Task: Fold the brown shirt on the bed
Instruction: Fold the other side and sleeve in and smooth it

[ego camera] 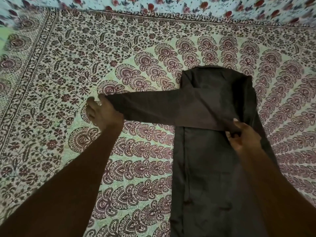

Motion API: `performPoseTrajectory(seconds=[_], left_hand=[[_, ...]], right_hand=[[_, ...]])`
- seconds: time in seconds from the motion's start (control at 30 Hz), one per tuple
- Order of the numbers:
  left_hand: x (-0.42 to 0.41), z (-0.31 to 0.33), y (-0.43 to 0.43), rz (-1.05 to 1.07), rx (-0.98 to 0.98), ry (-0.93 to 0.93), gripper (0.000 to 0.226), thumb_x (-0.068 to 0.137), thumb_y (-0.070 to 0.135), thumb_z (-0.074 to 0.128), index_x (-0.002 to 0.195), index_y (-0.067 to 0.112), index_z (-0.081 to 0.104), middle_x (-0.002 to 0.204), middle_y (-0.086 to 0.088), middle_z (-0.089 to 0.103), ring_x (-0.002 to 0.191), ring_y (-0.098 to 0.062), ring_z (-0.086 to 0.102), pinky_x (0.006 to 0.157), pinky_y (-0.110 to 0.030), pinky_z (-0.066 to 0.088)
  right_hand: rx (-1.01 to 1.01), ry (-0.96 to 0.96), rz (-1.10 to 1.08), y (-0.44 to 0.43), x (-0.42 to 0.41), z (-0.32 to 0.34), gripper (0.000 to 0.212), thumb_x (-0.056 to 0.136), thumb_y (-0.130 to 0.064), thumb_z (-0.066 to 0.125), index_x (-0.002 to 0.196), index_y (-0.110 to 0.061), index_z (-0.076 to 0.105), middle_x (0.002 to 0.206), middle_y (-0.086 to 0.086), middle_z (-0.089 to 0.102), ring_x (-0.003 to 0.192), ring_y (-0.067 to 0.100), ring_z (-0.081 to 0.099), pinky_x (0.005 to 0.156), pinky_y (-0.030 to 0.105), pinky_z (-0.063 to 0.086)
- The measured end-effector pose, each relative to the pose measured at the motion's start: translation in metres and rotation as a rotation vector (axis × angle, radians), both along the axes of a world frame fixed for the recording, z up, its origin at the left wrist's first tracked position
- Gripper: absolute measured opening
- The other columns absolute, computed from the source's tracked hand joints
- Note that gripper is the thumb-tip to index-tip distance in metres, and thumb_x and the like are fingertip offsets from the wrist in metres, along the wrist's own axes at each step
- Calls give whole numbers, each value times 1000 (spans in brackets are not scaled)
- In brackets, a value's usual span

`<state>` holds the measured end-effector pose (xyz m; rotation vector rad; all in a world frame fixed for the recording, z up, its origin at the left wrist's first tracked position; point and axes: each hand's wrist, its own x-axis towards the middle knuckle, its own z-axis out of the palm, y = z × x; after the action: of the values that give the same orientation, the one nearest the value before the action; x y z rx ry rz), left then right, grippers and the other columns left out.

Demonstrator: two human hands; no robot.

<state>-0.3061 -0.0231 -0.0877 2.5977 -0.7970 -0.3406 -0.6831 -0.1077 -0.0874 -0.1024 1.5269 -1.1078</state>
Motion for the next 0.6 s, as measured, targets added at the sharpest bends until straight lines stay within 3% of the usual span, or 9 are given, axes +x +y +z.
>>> performPoseTrajectory(seconds=[0.07, 0.17, 0.27, 0.33, 0.4, 0.43, 0.5, 0.6], left_hand=[[-13, -3, 4, -194, 9, -129, 66, 83, 4, 70, 144, 7, 44, 159, -23, 32, 147, -43, 31, 120, -59, 24], [-43, -4, 3, -664, -124, -76, 59, 94, 16, 64, 150, 18, 45, 159, -12, 39, 144, -33, 40, 119, -57, 32], [-72, -12, -4, -1033, 23, -131, 63, 100, 44, 51, 158, 39, 28, 168, 2, 28, 153, -25, 29, 122, -58, 21], [-82, -20, -10, -1015, 213, -130, 63, 103, 59, 35, 161, 42, 18, 171, 4, 19, 157, -25, 19, 123, -58, 14], [-84, -25, -13, -894, 330, -106, 64, 104, 61, 30, 162, 37, 17, 173, 7, 11, 159, -25, 11, 125, -58, 9], [-86, -26, -13, -846, 344, -120, 65, 104, 59, 32, 163, 34, 18, 173, 6, 9, 159, -27, 10, 126, -57, 10], [-95, -22, -11, -811, 319, -195, 68, 103, 48, 43, 163, 28, 19, 174, 1, 4, 158, -31, 9, 125, -57, 14], [-109, -16, -12, -926, 275, -232, 77, 95, 29, 56, 163, 26, 19, 174, 1, 2, 158, -29, 11, 124, -56, 21]], right_hand=[[46, 29, 43, 1, -4, 0, 16, 94, 0, 67, 90, -16, 63, 100, 3, 68, 87, 17, 63, 73, 33, 56], [91, 116, 131, 1, -9, 1, 14, 95, -5, 68, 86, -15, 64, 88, 4, 63, 75, 16, 56, 72, 33, 55], [84, 153, 203, -1, -11, -2, 13, 94, -9, 69, 85, -16, 64, 88, 2, 63, 79, 15, 59, 66, 29, 55], [75, 123, 210, -4, -16, -2, 10, 95, -12, 69, 89, -16, 63, 95, 4, 63, 89, 17, 62, 64, 30, 56], [78, 61, 230, -5, -22, 0, 5, 99, -15, 64, 96, -17, 61, 102, 9, 63, 90, 22, 65, 57, 28, 59], [82, 54, 263, -4, -26, 2, 1, 101, -16, 61, 101, -17, 61, 104, 11, 65, 88, 24, 67, 57, 27, 59], [73, 139, 340, 1, -35, 5, 14, 103, -15, 60, 117, -15, 57, 100, 11, 67, 86, 26, 69, 67, 31, 58], [29, 318, 430, 10, -46, -1, 36, 100, -8, 64, 135, -9, 52, 95, 8, 68, 85, 24, 68, 72, 31, 55]])
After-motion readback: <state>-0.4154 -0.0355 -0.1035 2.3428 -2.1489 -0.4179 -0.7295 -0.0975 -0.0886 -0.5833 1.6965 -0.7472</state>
